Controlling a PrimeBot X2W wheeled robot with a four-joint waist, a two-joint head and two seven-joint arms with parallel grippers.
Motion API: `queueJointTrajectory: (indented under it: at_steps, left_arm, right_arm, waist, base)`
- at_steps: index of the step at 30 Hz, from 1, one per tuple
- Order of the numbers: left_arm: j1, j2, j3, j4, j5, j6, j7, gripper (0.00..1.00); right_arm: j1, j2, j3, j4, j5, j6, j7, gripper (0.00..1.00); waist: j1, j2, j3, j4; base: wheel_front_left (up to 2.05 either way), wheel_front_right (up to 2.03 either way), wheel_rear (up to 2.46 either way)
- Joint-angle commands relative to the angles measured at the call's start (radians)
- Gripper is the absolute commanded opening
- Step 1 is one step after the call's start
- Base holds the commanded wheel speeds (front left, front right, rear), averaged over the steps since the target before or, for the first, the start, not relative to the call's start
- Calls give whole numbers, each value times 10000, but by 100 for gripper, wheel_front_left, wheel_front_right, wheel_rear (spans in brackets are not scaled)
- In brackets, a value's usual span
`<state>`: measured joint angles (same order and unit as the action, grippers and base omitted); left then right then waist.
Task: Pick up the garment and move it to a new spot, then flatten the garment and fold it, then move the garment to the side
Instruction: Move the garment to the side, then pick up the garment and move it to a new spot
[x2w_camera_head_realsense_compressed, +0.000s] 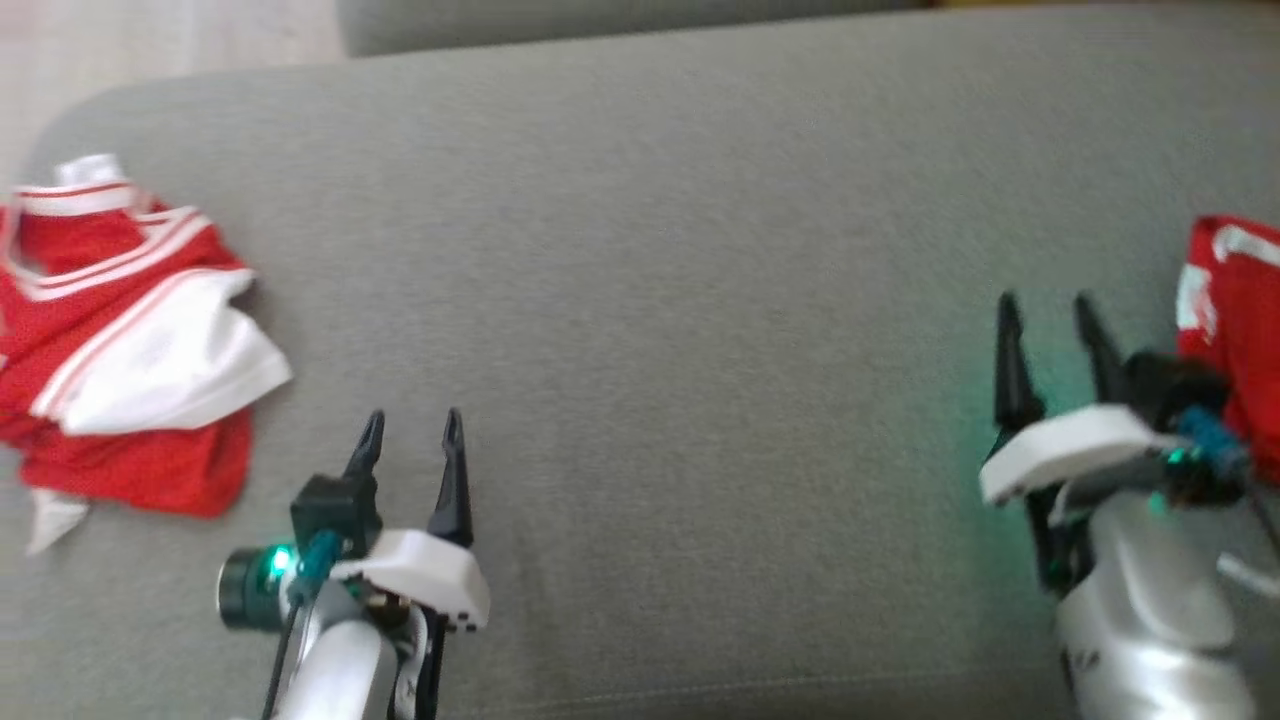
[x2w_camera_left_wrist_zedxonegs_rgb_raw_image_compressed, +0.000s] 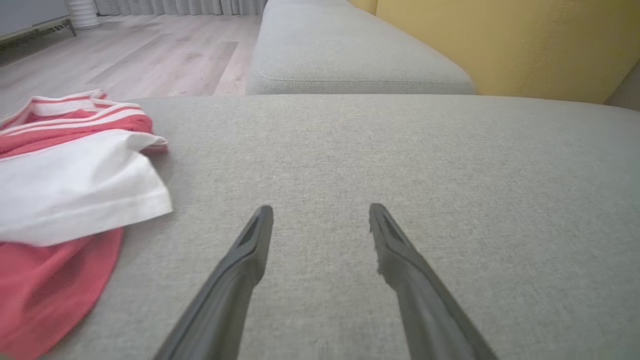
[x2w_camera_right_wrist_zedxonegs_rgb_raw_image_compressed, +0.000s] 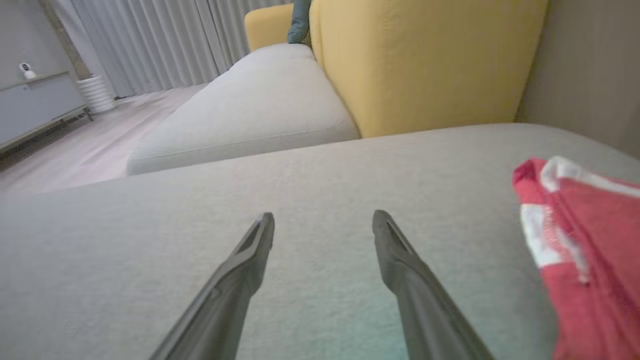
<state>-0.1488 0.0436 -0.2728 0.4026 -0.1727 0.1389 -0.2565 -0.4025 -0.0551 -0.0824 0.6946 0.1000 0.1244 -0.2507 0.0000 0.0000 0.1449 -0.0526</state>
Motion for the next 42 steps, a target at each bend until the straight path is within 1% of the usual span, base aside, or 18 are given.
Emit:
queueJointTrajectory:
  at_steps: [1, 7, 10, 13, 18, 22, 25, 29, 33, 38, 40, 42]
  left_arm:
    - [-126, 67, 439, -263, 52, 93, -53, 100]
    - [489, 67, 946, -428, 70, 289, -53, 100]
    - [691, 67, 1187, -635, 162, 315, -53, 100]
    - [799, 67, 1303, -668, 143, 311, -53, 100]
    - [734, 67, 1307, -775, 95, 292, -53, 100]
    - [634, 66, 1185, -817, -21, 273, -53, 100]
    - [567, 66, 1016, -778, -290, 128, -53, 100]
    - [433, 66, 770, -709, -402, 69, -53, 100]
    - [547, 66, 739, -721, -560, 22, -53, 100]
    - [751, 66, 1080, -632, -649, 0, -53, 100]
    - [831, 66, 1254, -606, -628, -36, -53, 100]
    - [845, 66, 1343, -543, -481, -214, -53, 100]
  right_arm:
    - [-87, 44, 384, -302, 188, 63, -110, 100]
    - [648, 47, 981, -637, 635, 63, -110, 100]
    - [837, 47, 1327, -767, 873, 63, -110, 100]
    - [923, 47, 1435, -764, 954, 63, -110, 100]
    - [970, 48, 1473, -871, 997, 63, -111, 100]
    - [1065, 48, 1512, -941, 1058, 63, -111, 100]
    - [1173, 48, 1683, -795, 1223, 63, -111, 100]
    - [1111, 48, 1811, -619, 1141, 63, -111, 100]
    - [1096, 48, 1942, -663, 1232, 63, -111, 100]
    - [1070, 49, 2147, -692, 1285, 63, -111, 100]
    - [1034, 49, 2209, -687, 1287, 63, -111, 100]
    - [976, 49, 2272, -666, 1400, 63, -111, 100]
  waist:
    - [0, 0, -484, 451]
    - [0, 0, -981, 525]
    - [0, 0, -1007, 458]
    - [0, 0, -1033, 445]
    - [0, 0, -921, 557]
    - [0, 0, -904, 875]
    - [0, 0, -879, 1400]
    - [0, 0, -741, 2419]
    - [0, 0, -654, 3523]
    - [0, 0, -565, 4752]
    - [0, 0, -529, 5098]
    - [0, 0, -465, 5362]
  base:
    - [0, 0, 0]
    - [0, 0, 0]
    - [0, 0, 0]
    - [0, 0, 0]
    - [0, 0, 0]
    - [0, 0, 0]
    - [0, 0, 0]
    - [0, 0, 0]
    - [0, 0, 0]
    - [0, 0, 0]
    - [0, 0, 0]
    - [0, 0, 0]
